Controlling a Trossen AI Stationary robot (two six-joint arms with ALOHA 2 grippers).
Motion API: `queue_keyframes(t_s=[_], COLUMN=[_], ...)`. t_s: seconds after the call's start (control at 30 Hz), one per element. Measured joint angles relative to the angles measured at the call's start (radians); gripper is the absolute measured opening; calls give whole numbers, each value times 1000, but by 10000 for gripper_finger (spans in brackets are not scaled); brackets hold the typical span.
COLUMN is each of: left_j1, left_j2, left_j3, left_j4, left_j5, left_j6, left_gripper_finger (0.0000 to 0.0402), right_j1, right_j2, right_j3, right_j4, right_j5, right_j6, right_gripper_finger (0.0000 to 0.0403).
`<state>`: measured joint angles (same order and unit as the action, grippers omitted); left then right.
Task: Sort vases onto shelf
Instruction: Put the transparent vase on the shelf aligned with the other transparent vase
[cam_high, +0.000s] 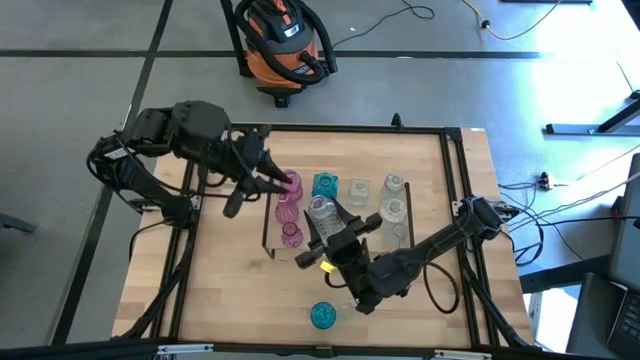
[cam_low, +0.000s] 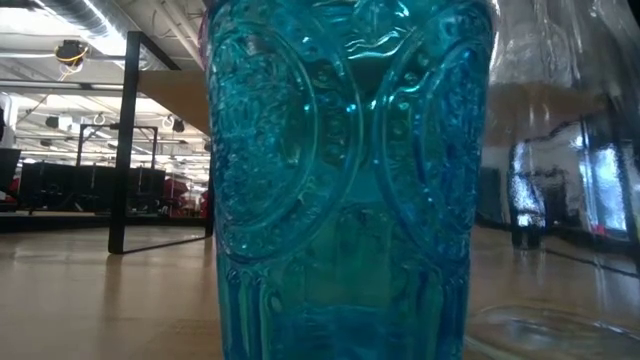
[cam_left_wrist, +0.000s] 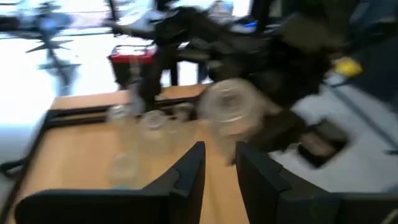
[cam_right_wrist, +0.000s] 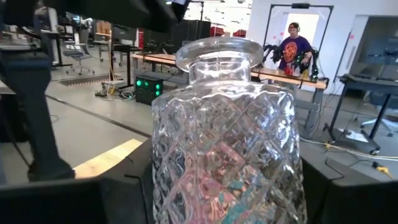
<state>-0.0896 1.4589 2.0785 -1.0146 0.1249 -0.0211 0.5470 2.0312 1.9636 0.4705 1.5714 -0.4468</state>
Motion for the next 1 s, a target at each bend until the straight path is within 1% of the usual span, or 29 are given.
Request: queue_keyframes(t_s=[0.13, 0.23, 0.3, 0.4, 0.5, 0.63, 0.7, 0.83, 1.0], left_j1=[-18, -49, -71, -78, -70, -55, -51, -52, -52], left_j2=[34, 65, 82, 102, 108, 102, 100, 95, 82], left_j3=[0, 0, 0, 0, 0, 0, 0, 0, 0], left_j4=[15, 31, 52, 74, 82, 89, 90, 90, 104], left_j5=[106, 120, 103, 49, 12, -12, -18, -21, -51], left_j6=[8, 55, 76, 56, 24, 5, 4, 4, -23], left_gripper_finger=[82, 89, 101, 128, 161, 199, 213, 226, 225], right_j1=[-7, -13, -19, -19, -18, -20, -21, -26, -38], right_j2=[0, 0, 0, 0, 0, -2, -3, -3, -5], right_j3=[0, 0, 0, 0, -1, -1, -1, -1, 0], right_j4=[-1, -3, -3, -3, -4, -1, -1, -1, 0], right_j5=[-1, -3, -13, -19, 7, 22, 12, 8, -5], right_j6=[-4, -5, -7, -7, -7, -4, -4, -2, -2], right_gripper_finger=[218, 218, 218, 218, 218, 218, 218, 218, 218])
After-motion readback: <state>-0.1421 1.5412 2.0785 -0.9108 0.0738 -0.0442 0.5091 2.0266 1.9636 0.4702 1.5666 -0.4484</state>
